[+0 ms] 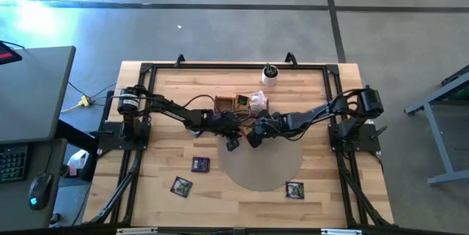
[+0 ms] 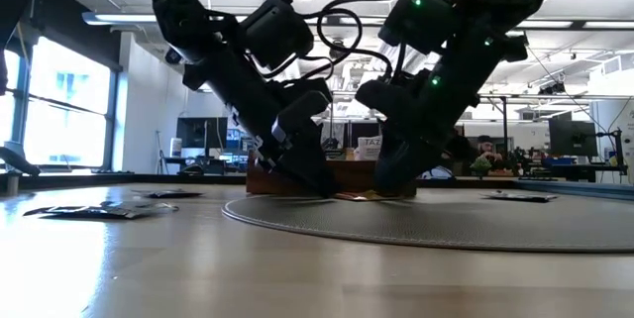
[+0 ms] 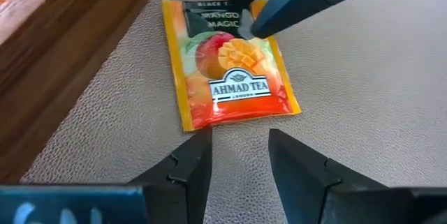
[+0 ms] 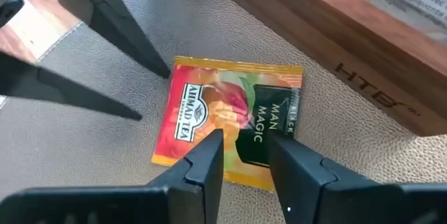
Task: Pick & Place Tea
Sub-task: Put the yellow tea bag into the middle section of the wooden organizer
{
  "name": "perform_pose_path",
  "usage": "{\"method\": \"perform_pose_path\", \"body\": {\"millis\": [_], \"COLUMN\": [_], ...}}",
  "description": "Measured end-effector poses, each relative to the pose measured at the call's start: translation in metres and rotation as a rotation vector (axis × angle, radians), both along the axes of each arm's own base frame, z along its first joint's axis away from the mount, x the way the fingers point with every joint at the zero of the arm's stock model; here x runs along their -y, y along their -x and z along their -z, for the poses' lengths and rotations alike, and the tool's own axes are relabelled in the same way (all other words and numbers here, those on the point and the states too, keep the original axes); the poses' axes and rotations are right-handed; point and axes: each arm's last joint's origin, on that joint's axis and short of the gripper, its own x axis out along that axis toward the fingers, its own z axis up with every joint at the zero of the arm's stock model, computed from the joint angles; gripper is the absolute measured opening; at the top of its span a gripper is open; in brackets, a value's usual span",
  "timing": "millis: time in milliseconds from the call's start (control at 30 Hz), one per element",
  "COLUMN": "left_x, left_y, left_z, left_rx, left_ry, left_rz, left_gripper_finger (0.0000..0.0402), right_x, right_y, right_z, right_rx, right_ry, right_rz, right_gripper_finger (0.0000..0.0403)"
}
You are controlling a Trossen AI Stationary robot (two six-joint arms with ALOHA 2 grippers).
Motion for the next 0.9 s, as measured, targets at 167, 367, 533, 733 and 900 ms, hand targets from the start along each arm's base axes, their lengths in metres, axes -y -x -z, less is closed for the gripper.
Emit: {"method": "perform_pose_path", "body": {"millis": [167,367,533,733,900], "left_x": [0.0,0.0,0.0,0.0,0.0], "left_y": [-0.001,0.0,-0.003,-0.004,-0.004], "left_z": [-0.001,0.0,0.006,0.008,0.008], "left_rx": [-0.011,-0.018,-0.021,-0.013,-0.009], "left_ry": [-0.002,-0.002,-0.009,-0.015,-0.02], "left_rz": [0.019,0.019,0.012,0.01,0.006], "left_gripper_finger": [0.014,0.014,0.014,0.014,0.014], "right_x": [0.0,0.002,0.009,0.013,0.011], "right_y": [0.0,0.002,0.005,-0.002,-0.008], "right_z": [0.0,0.0,0.012,0.018,0.015], "right_rx": [-0.013,-0.026,-0.081,-0.042,0.027], "right_ry": [0.019,0.066,0.054,0.032,-0.007], "right_rz": [-0.023,0.03,0.105,0.103,0.065], "right_gripper_finger": [0.0108,0.0108,0.0108,0.0108,0.0108]}}
